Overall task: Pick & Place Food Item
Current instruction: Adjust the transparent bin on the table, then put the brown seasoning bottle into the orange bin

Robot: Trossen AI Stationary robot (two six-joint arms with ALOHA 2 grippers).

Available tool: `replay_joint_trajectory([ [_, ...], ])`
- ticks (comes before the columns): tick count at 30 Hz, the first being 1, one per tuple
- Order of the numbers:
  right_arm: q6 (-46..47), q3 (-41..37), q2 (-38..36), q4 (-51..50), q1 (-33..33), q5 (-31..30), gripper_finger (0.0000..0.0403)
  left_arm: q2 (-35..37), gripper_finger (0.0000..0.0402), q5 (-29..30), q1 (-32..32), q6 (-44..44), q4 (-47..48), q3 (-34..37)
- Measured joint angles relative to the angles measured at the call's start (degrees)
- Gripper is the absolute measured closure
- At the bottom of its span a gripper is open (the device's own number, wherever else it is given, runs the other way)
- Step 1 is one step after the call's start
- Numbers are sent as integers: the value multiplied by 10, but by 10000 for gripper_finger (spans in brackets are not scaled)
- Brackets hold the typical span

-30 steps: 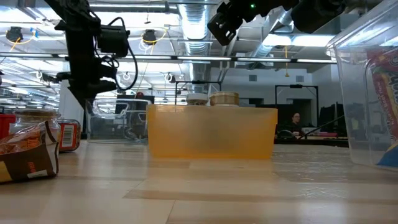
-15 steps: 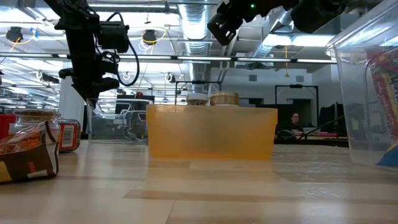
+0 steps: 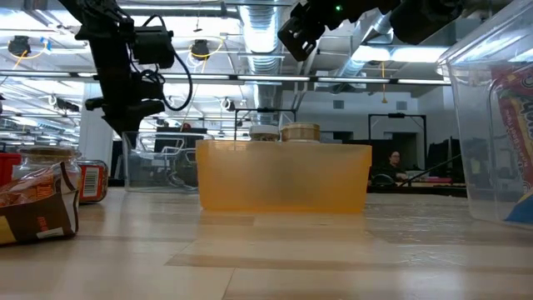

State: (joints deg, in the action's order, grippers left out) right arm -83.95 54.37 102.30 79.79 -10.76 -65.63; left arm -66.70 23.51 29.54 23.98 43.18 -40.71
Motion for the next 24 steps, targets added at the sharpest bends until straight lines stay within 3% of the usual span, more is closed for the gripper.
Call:
replay_joint_trajectory([
  [6,0,0,0,0,0,0,288,0,401,13,0,-1,3,0],
  [13,0,0,0,0,0,-1,288,0,401,108,0,2,-4,0],
  [17,0,0,0,0,0,-3,288,19,401,127,0,-13,-6,-5],
  [20,0,0,0,0,0,-4,288,56,401,119,0,-49,-5,-16],
  [24,0,0,0,0,3,-4,288,126,401,33,-13,-100,-17,-22],
])
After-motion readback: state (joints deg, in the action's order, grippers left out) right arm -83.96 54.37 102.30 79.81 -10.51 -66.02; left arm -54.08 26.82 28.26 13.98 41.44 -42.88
